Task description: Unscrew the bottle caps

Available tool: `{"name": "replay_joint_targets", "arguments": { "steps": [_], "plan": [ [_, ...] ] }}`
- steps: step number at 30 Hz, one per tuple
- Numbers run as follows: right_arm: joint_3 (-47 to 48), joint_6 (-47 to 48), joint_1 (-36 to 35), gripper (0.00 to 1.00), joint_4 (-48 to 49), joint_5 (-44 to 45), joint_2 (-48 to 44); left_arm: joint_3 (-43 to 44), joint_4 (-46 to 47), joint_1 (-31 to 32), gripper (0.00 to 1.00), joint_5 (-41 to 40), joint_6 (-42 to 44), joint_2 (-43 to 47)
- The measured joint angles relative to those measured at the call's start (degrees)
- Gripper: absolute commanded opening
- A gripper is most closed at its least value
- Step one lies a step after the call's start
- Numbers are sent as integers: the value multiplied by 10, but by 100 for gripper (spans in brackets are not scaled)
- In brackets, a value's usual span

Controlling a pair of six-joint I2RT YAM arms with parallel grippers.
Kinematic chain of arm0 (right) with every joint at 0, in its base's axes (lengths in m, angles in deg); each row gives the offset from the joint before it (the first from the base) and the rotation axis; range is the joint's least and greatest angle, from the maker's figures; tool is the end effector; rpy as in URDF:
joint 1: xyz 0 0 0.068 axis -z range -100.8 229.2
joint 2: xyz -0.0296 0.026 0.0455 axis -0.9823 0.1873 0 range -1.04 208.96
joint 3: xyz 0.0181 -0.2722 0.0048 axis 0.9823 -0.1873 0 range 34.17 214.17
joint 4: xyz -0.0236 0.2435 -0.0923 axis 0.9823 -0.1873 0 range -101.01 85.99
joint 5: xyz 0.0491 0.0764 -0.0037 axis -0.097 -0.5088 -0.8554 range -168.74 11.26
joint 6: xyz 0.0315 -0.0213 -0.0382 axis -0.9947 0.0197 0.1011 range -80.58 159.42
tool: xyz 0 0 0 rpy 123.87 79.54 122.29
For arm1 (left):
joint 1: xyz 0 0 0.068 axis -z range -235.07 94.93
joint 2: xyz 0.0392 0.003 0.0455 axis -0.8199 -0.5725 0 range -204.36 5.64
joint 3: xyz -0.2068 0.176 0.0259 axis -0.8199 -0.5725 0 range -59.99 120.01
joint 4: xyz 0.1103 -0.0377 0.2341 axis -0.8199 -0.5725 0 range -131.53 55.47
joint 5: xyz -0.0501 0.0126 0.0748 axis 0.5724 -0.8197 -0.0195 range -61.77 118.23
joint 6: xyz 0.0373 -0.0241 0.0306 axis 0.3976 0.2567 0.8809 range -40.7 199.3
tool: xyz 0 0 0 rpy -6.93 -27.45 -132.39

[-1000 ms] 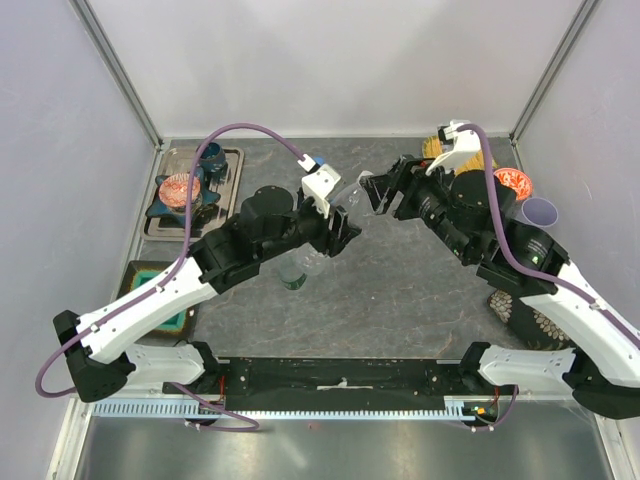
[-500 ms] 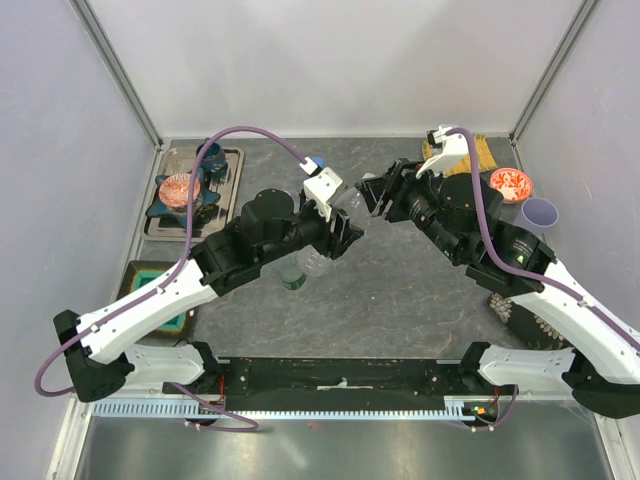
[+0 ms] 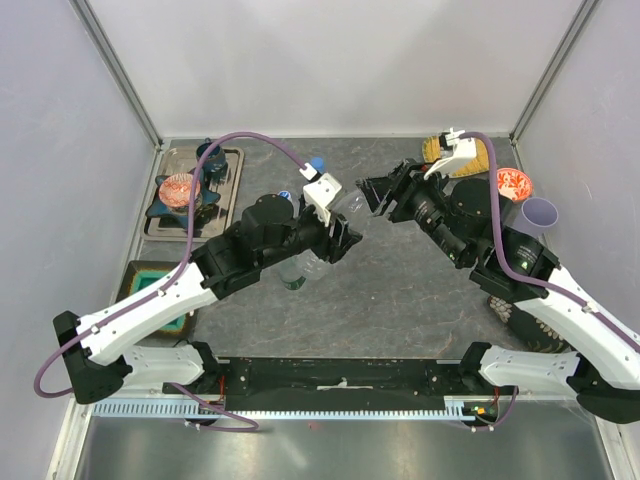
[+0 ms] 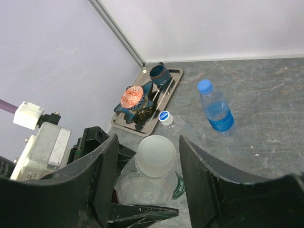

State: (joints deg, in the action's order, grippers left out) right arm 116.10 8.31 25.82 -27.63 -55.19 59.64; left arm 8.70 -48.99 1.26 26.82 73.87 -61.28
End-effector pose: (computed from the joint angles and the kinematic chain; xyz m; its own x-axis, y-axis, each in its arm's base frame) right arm 0.1330 0.1552 0.4840 -0.2783 0.4197 -0.8640 -0.4133 0.7597 0.5021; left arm 0.1484 -0.2213 0.3998 -0.1986 0.1278 -0.9717 0.8036 0.5888 -0.0868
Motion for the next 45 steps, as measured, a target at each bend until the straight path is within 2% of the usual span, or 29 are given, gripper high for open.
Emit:
{"name": "replay_joint_targets", "arguments": {
  "steps": [12,21,24,28,34,38,41,45],
  "plan": [
    [-13,-6,1,56,9,-18,3,-6,14,0,49,0,0,11],
    [-24,-10,3,46,18,-27,2,-14,14,0,49,0,0,13],
    [-31,-11,4,35,23,-27,0,-18,16,0,50,0,0,13],
    [-35,-18,4,0,30,-28,-3,-23,26,0,49,0,0,14],
    [-36,-7,7,0,34,-56,-2,-28,30,0,48,7,0,18],
    [-36,26,11,0,39,-104,-7,-29,23,-10,46,64,0,25],
    [-36,61,14,0,40,-179,-17,-19,-1,-22,45,163,0,29],
    [-40,116,14,0,61,-318,-50,9,-25,-33,43,345,-5,26]
  ]
}}
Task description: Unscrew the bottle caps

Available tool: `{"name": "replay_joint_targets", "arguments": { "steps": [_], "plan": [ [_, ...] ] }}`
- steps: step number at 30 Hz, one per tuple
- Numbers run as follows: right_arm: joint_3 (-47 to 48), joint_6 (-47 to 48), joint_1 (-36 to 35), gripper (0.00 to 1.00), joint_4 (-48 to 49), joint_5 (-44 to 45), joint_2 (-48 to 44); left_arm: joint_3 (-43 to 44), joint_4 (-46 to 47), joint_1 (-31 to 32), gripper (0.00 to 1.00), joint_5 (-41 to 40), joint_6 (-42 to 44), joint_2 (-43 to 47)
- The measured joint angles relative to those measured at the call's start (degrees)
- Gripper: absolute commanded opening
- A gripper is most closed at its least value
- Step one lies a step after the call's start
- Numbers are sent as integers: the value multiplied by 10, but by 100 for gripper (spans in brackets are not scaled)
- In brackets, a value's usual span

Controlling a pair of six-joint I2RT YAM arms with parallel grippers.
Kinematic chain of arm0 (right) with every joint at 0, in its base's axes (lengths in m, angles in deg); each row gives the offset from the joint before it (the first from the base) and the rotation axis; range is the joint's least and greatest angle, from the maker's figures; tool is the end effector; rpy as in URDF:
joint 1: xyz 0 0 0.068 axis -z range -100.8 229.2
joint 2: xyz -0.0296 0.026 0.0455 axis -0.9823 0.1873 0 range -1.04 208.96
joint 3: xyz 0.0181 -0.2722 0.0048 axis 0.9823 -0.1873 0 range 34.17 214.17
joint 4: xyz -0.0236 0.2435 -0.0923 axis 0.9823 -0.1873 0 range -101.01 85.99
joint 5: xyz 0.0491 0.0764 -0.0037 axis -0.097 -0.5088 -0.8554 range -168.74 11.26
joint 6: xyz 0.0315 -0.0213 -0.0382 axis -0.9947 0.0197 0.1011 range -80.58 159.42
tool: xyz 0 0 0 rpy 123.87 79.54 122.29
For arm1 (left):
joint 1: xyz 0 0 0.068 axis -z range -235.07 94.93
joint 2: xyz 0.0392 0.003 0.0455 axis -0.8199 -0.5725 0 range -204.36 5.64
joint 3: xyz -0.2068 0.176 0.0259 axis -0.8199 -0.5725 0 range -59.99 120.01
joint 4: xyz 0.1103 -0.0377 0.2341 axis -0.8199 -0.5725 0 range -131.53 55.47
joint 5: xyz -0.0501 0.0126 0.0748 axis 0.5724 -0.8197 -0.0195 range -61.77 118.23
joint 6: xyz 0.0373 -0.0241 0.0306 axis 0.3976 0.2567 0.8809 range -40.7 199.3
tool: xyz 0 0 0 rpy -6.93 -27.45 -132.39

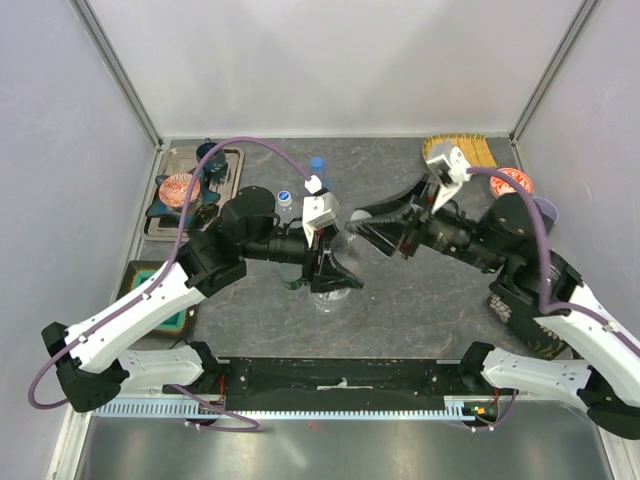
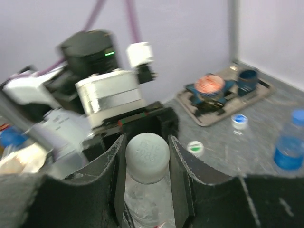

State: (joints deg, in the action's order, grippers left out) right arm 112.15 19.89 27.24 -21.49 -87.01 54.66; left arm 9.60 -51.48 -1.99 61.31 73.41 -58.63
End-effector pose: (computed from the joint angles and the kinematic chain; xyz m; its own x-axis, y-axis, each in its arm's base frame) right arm 0.1093 0.1482 0.4892 -0.2415 0.2282 -0.9432 -0.8350 0.4463 0.3218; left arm 0.1319 -0.2079 0.4128 -0.2219 0.1526 -0.9630 0.9734 0.0919 -0.2098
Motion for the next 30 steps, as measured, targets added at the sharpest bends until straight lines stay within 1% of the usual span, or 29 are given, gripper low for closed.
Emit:
{"name": "replay_joint_targets", "arguments": {
  "steps": [2,5,6,9,14,20,24,26,27,28,29,30],
  "plan": [
    [-4,14,-1,0,14,-60,-16,13,0,-1,42,85,-1,-2],
    [-5,33,-5,0,30,-144,-33,22,9,-1,40,188,-5,-7],
    [-7,37,-6,0,33,-161,-35,22,10,-1,39,214,-6,-8],
    [-12,47,-6,0,41,-206,-40,22,10,-10,38,273,-13,-13],
    [-22,62,-3,0,43,-238,-50,22,11,-19,37,324,-23,-21],
    [-22,100,-2,0,12,-262,-70,22,16,-30,33,358,-34,-23],
    [-22,117,-1,0,-5,-262,-74,22,16,-37,26,370,-36,-29],
    [-21,119,0,26,-10,-256,-75,22,16,-40,23,371,-36,-31],
    [-20,118,0,51,-15,-249,-76,22,16,-40,23,371,-36,-32],
    [-19,116,0,62,-20,-240,-77,22,16,-42,23,370,-36,-34],
    [-16,112,0,69,-27,-228,-77,22,15,-43,23,364,-35,-35],
    [-12,104,-1,83,-38,-212,-77,23,14,-45,24,358,-35,-36]
  ]
}}
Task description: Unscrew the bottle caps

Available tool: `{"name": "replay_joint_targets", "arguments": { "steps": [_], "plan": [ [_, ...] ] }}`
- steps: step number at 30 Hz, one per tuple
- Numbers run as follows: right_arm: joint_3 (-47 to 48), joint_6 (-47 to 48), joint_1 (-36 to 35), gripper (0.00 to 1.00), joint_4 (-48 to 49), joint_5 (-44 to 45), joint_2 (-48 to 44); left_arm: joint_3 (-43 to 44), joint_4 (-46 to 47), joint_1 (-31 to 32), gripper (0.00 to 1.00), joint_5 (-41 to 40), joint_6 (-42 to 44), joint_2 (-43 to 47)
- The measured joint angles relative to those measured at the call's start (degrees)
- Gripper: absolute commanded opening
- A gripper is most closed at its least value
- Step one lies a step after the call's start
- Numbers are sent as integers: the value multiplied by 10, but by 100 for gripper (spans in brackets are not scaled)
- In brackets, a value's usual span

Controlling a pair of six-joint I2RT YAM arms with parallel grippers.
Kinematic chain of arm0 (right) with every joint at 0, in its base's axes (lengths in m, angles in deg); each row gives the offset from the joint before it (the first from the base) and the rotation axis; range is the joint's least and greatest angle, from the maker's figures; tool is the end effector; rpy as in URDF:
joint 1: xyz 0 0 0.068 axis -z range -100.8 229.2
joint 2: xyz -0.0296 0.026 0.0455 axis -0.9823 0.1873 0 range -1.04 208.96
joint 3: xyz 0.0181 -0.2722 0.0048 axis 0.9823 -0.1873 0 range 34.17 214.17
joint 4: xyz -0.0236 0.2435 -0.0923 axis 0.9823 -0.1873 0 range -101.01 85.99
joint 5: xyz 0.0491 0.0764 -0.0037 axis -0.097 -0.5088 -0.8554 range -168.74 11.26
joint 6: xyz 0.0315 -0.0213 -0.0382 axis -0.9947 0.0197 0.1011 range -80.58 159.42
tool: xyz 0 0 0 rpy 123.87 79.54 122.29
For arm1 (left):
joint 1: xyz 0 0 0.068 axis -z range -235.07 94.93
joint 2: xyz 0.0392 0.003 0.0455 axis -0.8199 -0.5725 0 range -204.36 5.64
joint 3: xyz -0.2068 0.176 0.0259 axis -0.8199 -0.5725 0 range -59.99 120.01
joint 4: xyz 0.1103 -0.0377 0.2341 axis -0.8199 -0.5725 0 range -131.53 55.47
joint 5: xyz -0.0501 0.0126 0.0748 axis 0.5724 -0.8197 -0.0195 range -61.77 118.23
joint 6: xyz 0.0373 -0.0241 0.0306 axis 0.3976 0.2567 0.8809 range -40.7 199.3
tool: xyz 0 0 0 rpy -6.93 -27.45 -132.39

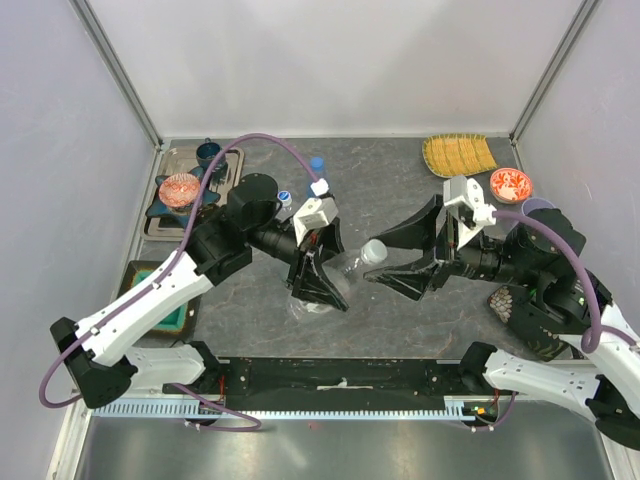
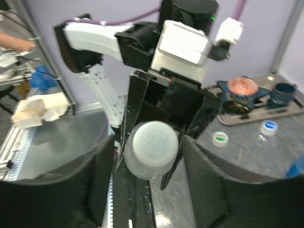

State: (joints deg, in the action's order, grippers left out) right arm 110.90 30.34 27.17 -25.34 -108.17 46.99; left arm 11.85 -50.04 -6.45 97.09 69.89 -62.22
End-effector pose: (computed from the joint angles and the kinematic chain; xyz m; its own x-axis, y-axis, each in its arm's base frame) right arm 0.0684 0.1162 0.4936 -0.0777 0.1238 -0.9893 -0.9865 0.1339 0.0942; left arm 0.1376 -0.2064 0.4175 -0.2731 0.2211 -0.9362 0.8414 -0.4169 -0.3439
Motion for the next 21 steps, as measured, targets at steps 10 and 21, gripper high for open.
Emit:
{"name": "replay_joint_targets", "arguments": {
  "steps": [10,21],
  "plan": [
    [90,-101,-3,98,-38,220,30,20,-28,-1,30,-255,37,1],
    [107,-213,-3,95,-59,428,94,18,-29,90,29,-642,105,1]
  ]
}}
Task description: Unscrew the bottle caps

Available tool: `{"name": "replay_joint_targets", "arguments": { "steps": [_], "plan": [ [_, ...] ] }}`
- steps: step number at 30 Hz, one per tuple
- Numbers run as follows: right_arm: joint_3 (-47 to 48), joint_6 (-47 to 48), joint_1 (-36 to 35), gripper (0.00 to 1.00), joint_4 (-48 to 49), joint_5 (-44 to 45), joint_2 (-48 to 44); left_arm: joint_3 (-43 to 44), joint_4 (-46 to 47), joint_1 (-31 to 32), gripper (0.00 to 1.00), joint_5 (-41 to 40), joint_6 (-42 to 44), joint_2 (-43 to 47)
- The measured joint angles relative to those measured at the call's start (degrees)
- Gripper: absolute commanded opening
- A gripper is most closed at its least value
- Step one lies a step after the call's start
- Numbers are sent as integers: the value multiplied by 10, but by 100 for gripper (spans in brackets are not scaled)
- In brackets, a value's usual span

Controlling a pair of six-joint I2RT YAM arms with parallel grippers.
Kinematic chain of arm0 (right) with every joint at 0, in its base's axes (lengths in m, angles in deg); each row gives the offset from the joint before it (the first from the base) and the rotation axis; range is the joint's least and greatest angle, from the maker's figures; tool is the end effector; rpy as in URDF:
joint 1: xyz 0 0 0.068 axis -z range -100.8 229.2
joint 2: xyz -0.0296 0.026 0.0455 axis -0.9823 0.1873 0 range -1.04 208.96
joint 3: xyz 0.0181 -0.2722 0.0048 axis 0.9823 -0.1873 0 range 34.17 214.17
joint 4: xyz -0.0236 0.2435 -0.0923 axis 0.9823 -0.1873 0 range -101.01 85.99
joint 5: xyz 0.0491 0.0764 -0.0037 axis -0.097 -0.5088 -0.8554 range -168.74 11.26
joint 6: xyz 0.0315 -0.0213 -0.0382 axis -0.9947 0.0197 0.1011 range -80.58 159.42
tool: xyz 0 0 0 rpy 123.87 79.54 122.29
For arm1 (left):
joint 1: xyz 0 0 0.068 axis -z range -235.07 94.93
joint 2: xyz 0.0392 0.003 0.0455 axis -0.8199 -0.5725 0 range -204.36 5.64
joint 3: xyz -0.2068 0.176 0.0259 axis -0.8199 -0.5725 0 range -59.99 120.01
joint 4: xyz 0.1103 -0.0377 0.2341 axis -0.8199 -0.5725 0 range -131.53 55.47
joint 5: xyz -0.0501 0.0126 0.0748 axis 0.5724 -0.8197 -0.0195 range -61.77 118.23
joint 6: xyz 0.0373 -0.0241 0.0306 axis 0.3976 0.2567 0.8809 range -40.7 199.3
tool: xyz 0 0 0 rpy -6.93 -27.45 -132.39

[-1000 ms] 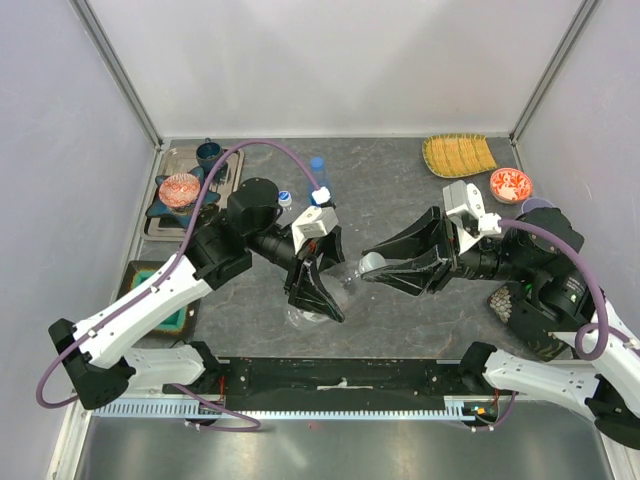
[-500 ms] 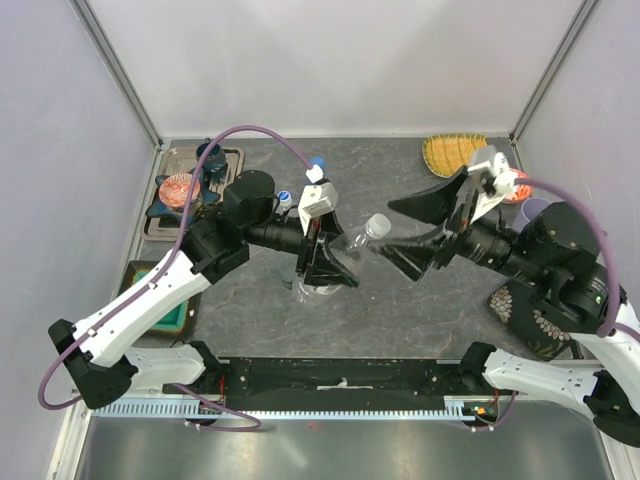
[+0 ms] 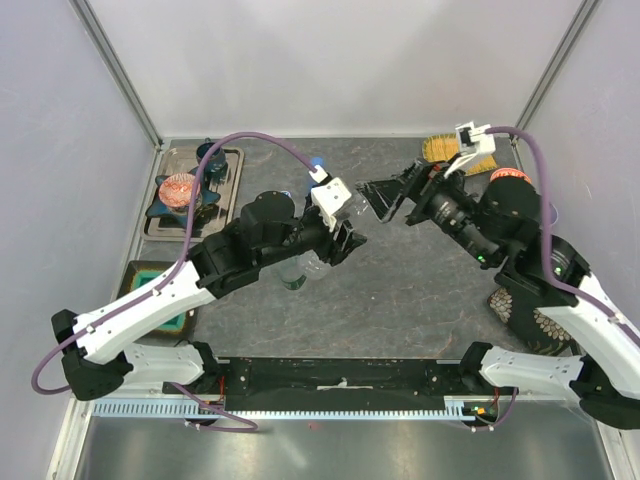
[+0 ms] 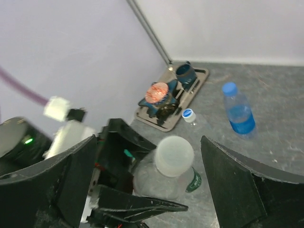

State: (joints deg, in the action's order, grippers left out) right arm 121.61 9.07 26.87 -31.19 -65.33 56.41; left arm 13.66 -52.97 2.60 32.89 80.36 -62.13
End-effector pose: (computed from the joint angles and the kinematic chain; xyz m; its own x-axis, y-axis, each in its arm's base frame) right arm 0.1096 0.1285 0.5158 -0.2917 0.4265 -0.8562 -0.5574 0.6516 0.5145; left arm 0.1390 -0.2251 0.4188 -0.0997 0.1924 -0.9762 0.8867 0.4624 0.0006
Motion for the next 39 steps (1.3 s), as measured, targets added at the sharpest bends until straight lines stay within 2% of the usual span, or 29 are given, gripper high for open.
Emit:
{"name": "replay_joint_targets", "arguments": {
  "steps": [5,9,14,23,32,37,39],
  "plan": [
    [-10,-28,0,91,-17,43,22,-10,20,21,29,-110,19,2],
    [-15,-39,0,86,-17,61,22,-14,26,27,29,-149,27,2],
    [-24,-44,0,81,-9,71,23,-19,29,31,29,-168,31,2],
    [-30,-43,0,61,1,75,32,-29,36,34,29,-175,33,2],
    [-38,-44,0,50,5,77,36,-37,38,36,29,-177,33,4],
    [-42,-42,0,33,6,79,36,-39,40,36,29,-177,33,6],
    [-45,-42,0,20,7,79,35,-42,41,36,29,-178,33,9]
  ]
}}
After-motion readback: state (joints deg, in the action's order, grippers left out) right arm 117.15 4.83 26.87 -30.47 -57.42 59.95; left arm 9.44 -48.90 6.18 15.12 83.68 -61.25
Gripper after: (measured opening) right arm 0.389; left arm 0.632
